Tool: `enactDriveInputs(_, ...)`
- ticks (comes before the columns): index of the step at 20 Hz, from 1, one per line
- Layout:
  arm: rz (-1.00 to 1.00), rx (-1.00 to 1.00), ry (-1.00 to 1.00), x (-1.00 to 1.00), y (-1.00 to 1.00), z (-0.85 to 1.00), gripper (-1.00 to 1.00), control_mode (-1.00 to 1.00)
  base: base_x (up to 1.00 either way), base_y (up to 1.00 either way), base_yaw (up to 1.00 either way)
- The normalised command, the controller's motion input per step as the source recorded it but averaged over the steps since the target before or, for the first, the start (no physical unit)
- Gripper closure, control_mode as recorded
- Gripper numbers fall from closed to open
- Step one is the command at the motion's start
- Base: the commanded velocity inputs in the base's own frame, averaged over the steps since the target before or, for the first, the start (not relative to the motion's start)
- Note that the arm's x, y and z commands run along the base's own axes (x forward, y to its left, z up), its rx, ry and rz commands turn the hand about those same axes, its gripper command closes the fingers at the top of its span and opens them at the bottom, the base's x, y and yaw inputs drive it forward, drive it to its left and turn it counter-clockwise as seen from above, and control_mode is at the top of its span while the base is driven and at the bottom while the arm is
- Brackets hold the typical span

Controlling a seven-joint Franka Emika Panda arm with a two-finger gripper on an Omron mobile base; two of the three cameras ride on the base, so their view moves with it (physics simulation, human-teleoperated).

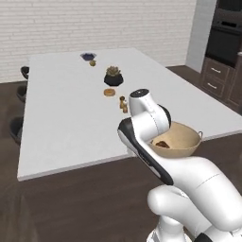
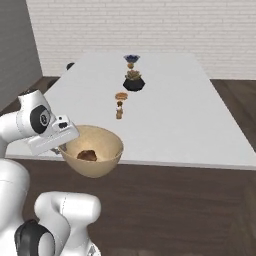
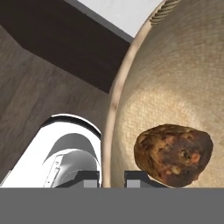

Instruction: Open the cabinet, pick up the bread from the cabinet and place it in the basket. Then move the basket to the dining counter.

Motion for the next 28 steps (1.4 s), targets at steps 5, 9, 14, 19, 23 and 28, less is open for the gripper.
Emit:
enactDriveInputs(5,0.0,0.0,0.0,0.0,0.0,0.0,1.0,1.0,0.48,0.39,0.0)
enactDriveInputs(9,0.0,0.0,0.0,0.0,0.0,0.0,1.0,1.0,0.43,0.38,0.0)
enactDriveInputs(14,0.0,0.0,0.0,0.0,0.0,0.0,1.0,1.0,0.49,0.39,0.0)
enactDriveInputs(19,0.0,0.0,0.0,0.0,0.0,0.0,1.0,1.0,0.45,0.34,0.0)
enactDriveInputs(23,0.0,0.0,0.0,0.36,0.3,0.0,1.0,-1.0,0.09,0.08,0.0)
enactDriveInputs(28,0.01,0.0,0.0,0.69,0.43,0.0,1.0,-1.0,0.0,0.0,0.0)
